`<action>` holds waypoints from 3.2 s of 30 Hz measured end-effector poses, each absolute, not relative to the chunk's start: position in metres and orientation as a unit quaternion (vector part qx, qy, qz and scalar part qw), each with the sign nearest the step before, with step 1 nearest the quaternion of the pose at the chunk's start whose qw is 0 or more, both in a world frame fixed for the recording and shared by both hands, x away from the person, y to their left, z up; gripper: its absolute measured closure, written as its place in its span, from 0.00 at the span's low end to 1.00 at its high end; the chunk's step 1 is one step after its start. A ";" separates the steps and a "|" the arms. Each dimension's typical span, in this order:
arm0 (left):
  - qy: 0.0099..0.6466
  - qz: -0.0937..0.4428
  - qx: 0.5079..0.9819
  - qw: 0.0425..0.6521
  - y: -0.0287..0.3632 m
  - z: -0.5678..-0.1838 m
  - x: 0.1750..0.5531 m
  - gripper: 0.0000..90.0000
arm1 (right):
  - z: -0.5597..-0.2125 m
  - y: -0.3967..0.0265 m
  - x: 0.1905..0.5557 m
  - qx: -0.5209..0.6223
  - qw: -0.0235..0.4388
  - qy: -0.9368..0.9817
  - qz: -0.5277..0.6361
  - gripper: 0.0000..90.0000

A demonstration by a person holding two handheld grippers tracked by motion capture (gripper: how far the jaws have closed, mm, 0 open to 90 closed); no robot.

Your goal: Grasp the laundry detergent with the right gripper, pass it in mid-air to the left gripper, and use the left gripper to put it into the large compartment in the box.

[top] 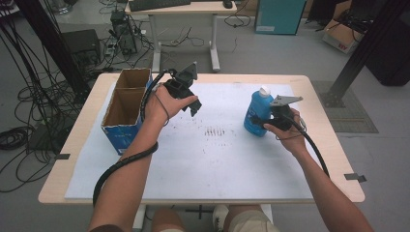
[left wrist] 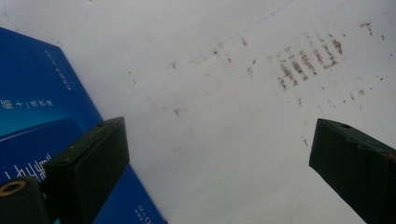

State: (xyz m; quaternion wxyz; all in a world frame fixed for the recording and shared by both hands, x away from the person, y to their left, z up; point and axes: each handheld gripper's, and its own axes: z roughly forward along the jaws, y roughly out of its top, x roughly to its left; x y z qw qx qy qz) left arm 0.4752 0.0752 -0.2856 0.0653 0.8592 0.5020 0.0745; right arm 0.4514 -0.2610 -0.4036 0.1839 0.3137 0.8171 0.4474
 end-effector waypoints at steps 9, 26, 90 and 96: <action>0.505 0.074 0.858 0.063 0.079 -0.286 0.475 0.06 | -0.404 -0.261 0.451 0.315 0.183 0.817 0.447 0.49; 0.500 0.074 0.861 0.063 0.076 -0.289 0.477 0.06 | -0.404 -0.261 0.451 0.314 0.184 0.817 0.447 0.49; 0.496 0.086 0.861 0.068 0.080 -0.275 0.470 0.06 | -0.404 -0.261 0.451 0.313 0.183 0.817 0.447 0.49; 0.494 0.088 0.862 0.069 0.080 -0.272 0.468 0.06 | -0.404 -0.262 0.452 0.310 0.183 0.818 0.448 0.49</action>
